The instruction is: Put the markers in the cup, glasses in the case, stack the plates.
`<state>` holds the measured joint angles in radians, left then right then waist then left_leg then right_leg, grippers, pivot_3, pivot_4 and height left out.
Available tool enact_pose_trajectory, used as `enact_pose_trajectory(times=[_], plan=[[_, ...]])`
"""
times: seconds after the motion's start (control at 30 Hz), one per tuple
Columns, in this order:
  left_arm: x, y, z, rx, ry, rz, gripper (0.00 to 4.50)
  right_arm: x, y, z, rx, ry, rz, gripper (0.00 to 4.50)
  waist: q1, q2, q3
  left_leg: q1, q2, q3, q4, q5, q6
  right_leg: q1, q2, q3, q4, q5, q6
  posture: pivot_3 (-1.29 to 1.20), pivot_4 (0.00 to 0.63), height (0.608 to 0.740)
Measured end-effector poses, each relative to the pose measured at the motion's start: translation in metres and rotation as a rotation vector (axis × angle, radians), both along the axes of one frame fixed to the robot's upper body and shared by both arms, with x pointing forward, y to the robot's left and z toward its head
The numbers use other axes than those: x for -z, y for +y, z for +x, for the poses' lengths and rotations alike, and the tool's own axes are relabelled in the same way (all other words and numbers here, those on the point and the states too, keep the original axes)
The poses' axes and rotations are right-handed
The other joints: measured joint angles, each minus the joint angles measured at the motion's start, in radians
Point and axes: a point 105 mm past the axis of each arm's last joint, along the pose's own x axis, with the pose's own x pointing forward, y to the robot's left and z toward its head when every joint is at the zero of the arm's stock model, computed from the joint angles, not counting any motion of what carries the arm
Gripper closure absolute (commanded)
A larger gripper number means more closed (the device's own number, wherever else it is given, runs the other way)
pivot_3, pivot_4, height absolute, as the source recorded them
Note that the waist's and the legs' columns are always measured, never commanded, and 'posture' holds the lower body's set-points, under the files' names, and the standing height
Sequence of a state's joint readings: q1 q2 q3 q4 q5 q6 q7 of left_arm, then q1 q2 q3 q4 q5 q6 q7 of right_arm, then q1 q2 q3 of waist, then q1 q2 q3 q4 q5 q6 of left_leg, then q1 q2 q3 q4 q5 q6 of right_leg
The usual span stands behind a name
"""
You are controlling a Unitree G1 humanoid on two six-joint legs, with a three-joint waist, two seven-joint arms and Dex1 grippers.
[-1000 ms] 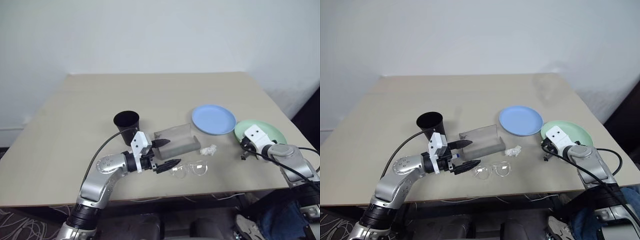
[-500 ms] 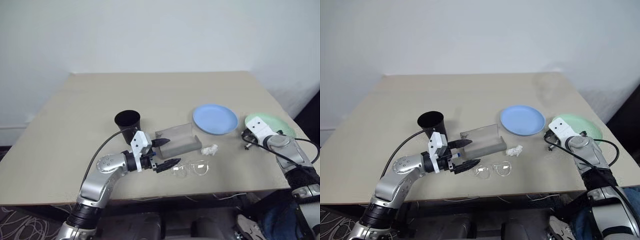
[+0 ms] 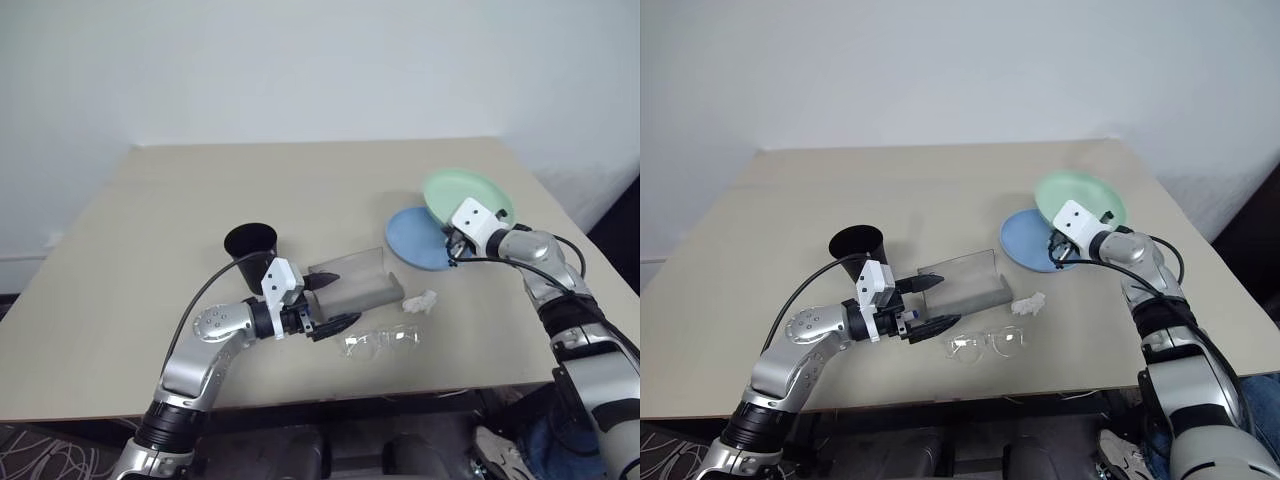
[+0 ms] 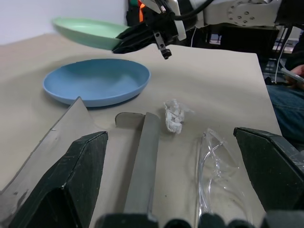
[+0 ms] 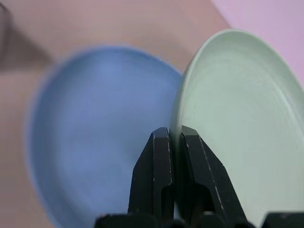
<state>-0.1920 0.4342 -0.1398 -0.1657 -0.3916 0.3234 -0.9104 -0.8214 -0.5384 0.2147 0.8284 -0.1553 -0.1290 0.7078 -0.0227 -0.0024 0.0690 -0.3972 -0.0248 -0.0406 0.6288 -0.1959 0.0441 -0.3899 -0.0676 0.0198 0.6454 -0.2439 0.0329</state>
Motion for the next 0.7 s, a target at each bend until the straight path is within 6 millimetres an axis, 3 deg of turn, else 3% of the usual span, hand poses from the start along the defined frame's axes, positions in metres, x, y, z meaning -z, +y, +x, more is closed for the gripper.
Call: enact_pose_trajectory(times=[0.1,0.2,0.53,0.57,0.7], plan=[[0.0,0.0,0.001,-0.004,-0.002,0.001,0.0,0.004,0.008,-0.001,-0.058,0.037,0.01,4.47,0.0,0.0,0.0,0.0,0.0,0.0,0.0,0.0,0.001,-0.001,0.0,0.002,0.0,0.001,0.0,0.0,0.0,0.738],[0.0,0.001,0.001,-0.009,-0.004,0.001,0.0,0.009,0.009,-0.003,-0.082,0.061,0.013,3.72,-0.001,0.0,0.0,0.0,0.0,0.001,-0.001,0.0,0.001,-0.001,0.0,0.003,0.0,0.001,0.0,0.0,0.0,0.738],[0.0,0.003,0.002,-0.028,-0.003,0.003,0.0,0.008,0.022,-0.007,-0.174,0.114,0.045,0.24,-0.004,0.0,0.0,0.001,0.0,0.002,-0.001,0.0,0.001,-0.001,0.001,0.005,0.0,0.002,-0.001,0.0,0.0,0.738],[0.0,0.003,0.003,-0.029,-0.003,0.003,0.0,0.008,0.023,-0.008,-0.181,0.119,0.049,0.03,-0.003,0.0,0.0,0.001,0.0,0.002,-0.001,0.0,0.001,-0.001,0.001,0.005,0.0,0.002,-0.001,0.0,0.0,0.738],[0.0,0.003,0.003,-0.032,-0.003,0.004,0.0,0.001,0.024,-0.008,-0.195,0.111,0.089,0.03,-0.003,0.0,0.0,0.001,0.0,0.002,-0.001,0.0,0.001,-0.001,0.001,0.005,0.0,0.003,-0.002,0.0,0.0,0.738]])
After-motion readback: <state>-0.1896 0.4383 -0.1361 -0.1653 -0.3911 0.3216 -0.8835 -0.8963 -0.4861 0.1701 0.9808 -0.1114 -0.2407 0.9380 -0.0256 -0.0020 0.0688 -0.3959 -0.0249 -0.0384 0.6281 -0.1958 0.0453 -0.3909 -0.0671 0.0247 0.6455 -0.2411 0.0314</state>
